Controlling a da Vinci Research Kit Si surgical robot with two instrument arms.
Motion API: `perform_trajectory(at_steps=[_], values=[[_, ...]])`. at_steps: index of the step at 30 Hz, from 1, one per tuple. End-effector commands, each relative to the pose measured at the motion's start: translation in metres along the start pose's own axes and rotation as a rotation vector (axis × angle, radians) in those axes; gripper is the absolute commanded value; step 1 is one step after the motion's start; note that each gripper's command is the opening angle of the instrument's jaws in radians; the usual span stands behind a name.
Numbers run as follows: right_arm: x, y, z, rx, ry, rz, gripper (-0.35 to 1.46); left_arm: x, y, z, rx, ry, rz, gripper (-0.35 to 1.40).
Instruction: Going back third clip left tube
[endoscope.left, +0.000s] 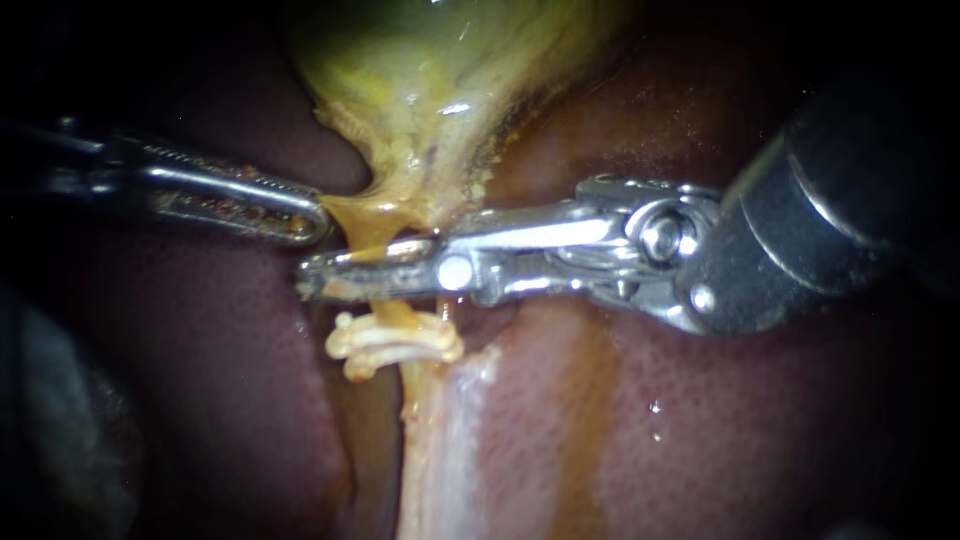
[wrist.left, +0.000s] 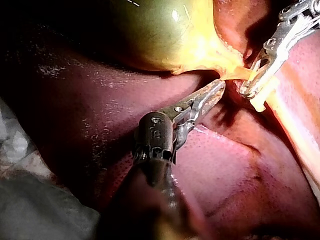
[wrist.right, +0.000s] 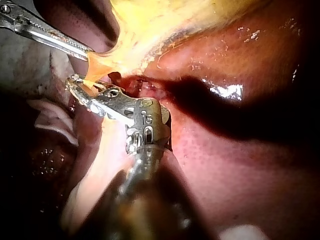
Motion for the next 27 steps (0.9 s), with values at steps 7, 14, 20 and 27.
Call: perform_trajectory(at_steps=[7,14,20,27], values=[[-0.0012,0.0019,0.0014,0.035,0.043,-0.017,0.33,0.0,0.0,0.0,0.0,0.0,0.0,-0.35],[-0.0029,0.0052,0.0022,0.02,0.038,-0.17,0.44,0.0,0.0,-0.0001,-0.001,0.0,0.0,-0.35],[-0.0029,0.0069,0.0016,-0.106,0.037,-0.362,0.49,0.0,0.0,-0.0001,-0.001,0.0,0.0,-0.35],[-0.0039,0.0064,-0.0009,-0.149,0.018,-0.509,0.5,-0.0001,0.0,-0.0002,-0.001,0.0,0.001,-0.35]])
